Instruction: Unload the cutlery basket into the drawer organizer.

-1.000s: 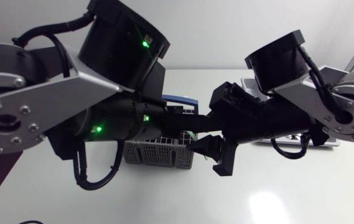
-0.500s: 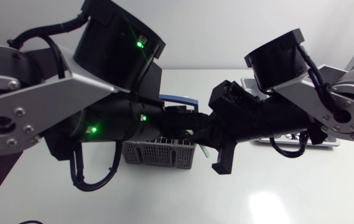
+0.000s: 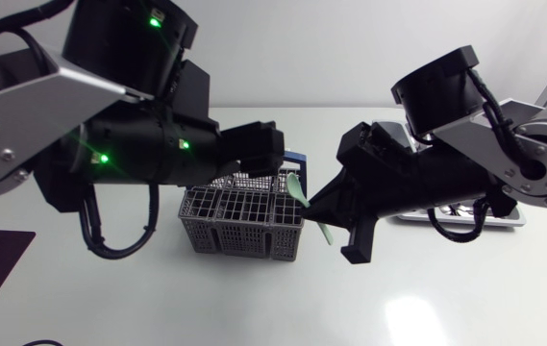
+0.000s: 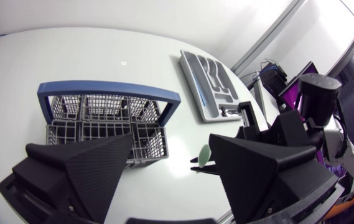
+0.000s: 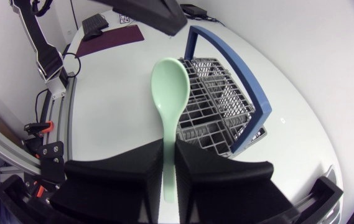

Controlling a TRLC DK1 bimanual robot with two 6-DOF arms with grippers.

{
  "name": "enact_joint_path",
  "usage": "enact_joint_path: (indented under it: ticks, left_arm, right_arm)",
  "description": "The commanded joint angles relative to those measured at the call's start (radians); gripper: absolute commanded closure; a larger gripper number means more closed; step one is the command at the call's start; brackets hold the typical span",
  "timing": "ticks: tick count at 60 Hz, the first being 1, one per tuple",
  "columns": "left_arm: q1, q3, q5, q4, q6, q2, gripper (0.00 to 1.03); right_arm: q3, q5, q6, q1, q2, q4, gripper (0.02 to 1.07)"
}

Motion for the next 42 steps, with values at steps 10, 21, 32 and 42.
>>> enact_joint_path:
  ticks: [10,21,32,42]
  left_arm:
    - [0.126,-0.044,0.029,0.017,0.01,-0.049,0.1]
    - [0.208,-0.107,0.026,0.061,0.07,-0.095,0.1]
    - [0.321,-0.153,0.018,0.08,0.151,-0.112,0.1]
    - [0.389,-0.234,0.018,0.129,0.246,-0.112,0.1]
  right_arm:
    - [-0.041,-0.032,-0.104,-0.081,-0.001,-0.071,1.01]
    - [-0.043,-0.072,-0.272,-0.227,-0.001,-0.173,1.01]
    - [-0.018,-0.093,-0.515,-0.426,0.04,-0.287,1.01]
    - [0.02,-0.095,-0.677,-0.575,0.111,-0.345,1.01]
